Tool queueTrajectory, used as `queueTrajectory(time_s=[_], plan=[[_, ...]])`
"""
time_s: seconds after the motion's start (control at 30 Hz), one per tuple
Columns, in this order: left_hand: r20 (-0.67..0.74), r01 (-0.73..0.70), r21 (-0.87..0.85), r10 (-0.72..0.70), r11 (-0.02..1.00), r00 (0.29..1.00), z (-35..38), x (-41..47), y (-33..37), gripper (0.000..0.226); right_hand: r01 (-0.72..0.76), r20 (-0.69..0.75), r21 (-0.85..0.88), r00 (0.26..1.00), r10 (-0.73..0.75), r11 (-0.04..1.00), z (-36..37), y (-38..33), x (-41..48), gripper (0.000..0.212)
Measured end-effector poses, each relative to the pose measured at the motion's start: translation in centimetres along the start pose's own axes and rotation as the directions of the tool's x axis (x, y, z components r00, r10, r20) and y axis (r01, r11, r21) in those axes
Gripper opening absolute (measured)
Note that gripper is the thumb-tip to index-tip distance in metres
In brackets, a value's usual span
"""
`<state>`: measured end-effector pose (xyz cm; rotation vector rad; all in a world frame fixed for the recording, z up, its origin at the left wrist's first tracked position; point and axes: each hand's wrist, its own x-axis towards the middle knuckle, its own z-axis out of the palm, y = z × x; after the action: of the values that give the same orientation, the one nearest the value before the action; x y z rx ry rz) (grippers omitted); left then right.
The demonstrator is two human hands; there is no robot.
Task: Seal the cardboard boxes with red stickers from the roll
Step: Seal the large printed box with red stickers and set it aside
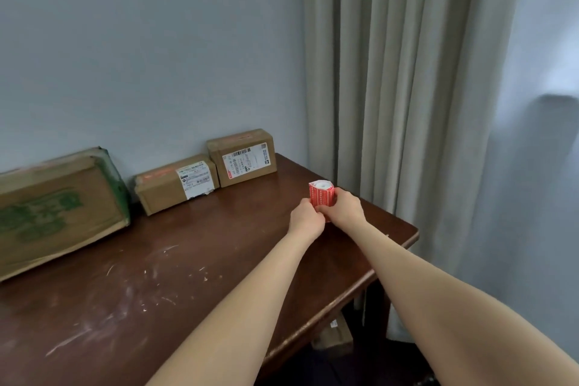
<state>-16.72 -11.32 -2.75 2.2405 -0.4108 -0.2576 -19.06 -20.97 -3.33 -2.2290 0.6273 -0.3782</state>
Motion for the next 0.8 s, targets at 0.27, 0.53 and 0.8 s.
queueTrajectory(time_s=[0.27,0.53,0.8], plan=[[-0.014,0.008,-0.012,-0.008,1.000,1.000,-2.8,6.9,-1.8,0.043,0.001,0.020,-0.006,1.000,-0.001,1.000,4.4,-3.4,6.8,0.048],[-0.024,0.051,-0.012,-0.051,0.999,0.998,-5.4,12.9,-3.8,0.049,0.006,0.047,0.008,0.999,-0.006,1.000,9.0,-6.2,13.2,0.045],[-0.136,0.079,-0.008,-0.079,0.997,0.988,-6.7,14.5,-5.5,0.041,-0.008,0.073,-0.009,0.997,0.009,1.000,10.7,-7.0,15.5,0.050]])
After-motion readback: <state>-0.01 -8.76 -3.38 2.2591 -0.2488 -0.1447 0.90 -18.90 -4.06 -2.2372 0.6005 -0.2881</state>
